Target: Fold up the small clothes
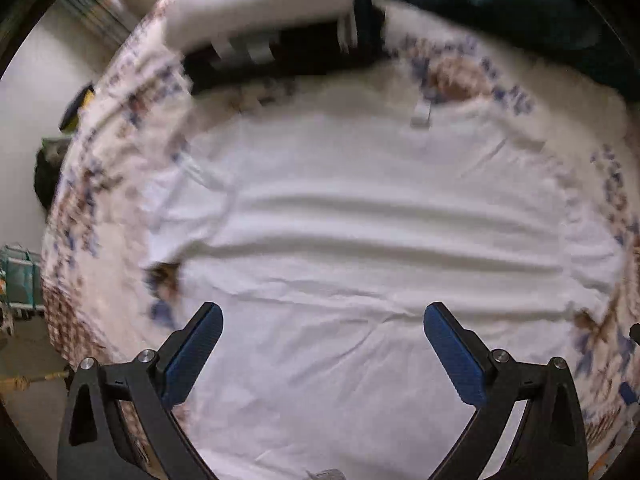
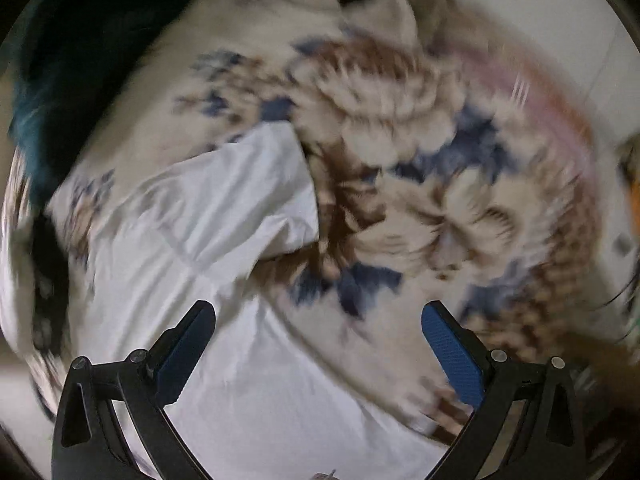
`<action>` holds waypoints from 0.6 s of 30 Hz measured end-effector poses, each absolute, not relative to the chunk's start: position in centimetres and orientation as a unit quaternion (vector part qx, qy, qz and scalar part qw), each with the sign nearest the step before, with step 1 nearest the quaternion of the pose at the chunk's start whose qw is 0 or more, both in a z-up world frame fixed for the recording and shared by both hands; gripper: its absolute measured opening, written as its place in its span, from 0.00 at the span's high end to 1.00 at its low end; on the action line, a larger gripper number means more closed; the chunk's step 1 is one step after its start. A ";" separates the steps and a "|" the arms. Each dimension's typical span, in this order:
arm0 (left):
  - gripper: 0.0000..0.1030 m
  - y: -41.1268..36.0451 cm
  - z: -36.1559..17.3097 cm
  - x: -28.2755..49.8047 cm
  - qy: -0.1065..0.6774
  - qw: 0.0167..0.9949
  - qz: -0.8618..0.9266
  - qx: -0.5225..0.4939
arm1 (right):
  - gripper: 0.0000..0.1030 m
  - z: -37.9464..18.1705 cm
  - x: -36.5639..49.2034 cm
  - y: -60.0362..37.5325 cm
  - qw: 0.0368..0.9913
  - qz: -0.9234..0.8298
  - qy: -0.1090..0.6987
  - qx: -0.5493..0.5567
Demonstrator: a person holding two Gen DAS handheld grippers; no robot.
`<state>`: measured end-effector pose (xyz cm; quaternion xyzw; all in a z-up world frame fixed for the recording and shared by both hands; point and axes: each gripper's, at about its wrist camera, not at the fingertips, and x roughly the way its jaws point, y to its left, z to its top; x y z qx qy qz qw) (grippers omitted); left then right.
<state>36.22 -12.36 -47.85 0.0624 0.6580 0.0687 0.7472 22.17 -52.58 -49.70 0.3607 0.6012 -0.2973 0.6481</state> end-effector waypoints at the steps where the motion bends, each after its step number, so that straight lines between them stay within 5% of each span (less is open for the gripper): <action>1: 0.00 -12.4 -49.1 36.5 0.664 0.742 0.071 0.059 | 0.00 -51.8 22.3 -53.3 0.637 -0.297 0.594 0.390; 10: 0.00 -13.3 -54.8 38.3 0.690 0.719 0.074 0.047 | 0.11 -60.0 21.7 -52.5 0.570 -0.306 0.487 0.586; 13: 0.00 -13.3 -55.2 38.3 0.694 0.716 0.072 0.033 | 0.40 -60.2 21.5 -51.8 0.571 -0.326 0.433 0.617; 15: 0.00 -13.2 -55.0 38.2 0.694 0.716 0.070 0.025 | 0.71 -59.9 21.8 -51.4 0.579 -0.330 0.407 0.625; 18: 0.00 -12.7 -54.5 38.1 0.691 0.720 0.066 0.016 | 0.89 -58.2 23.3 -50.4 0.622 -0.333 0.396 0.587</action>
